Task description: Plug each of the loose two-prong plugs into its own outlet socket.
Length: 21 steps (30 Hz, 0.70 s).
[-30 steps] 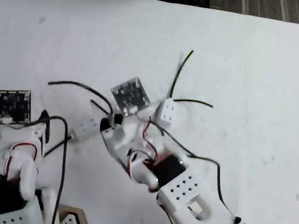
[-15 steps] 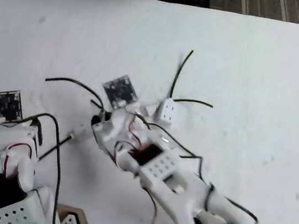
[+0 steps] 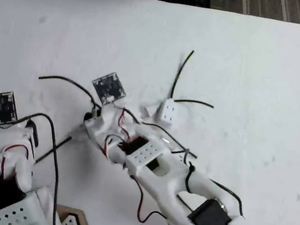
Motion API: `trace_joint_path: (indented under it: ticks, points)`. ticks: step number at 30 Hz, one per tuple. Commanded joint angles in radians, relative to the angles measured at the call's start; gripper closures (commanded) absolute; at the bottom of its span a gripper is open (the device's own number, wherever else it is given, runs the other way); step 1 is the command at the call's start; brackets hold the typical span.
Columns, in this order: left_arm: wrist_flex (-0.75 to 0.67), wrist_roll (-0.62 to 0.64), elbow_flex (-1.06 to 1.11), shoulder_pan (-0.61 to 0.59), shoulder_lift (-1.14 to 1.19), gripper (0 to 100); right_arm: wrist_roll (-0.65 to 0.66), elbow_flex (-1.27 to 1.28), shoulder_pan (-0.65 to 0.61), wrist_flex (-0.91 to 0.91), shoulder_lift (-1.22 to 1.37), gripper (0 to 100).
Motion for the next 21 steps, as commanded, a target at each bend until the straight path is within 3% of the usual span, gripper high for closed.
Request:
trace_joint_path:
  ticks: [1, 10, 21]
  points:
    - [-0.021, -0.003, -0.003, -0.008, -0.007, 79, -0.003, -0.04, 0.001, -0.031, -0.007, 98.1]
    - [-0.018, -0.003, -0.003, -0.008, -0.007, 79, 0.0, -0.097, 0.024, -0.027, 0.125, 98.1]
    - [-0.017, -0.003, -0.003, -0.008, -0.007, 79, 0.058, -0.012, -0.005, -0.022, 0.067, 98.1]
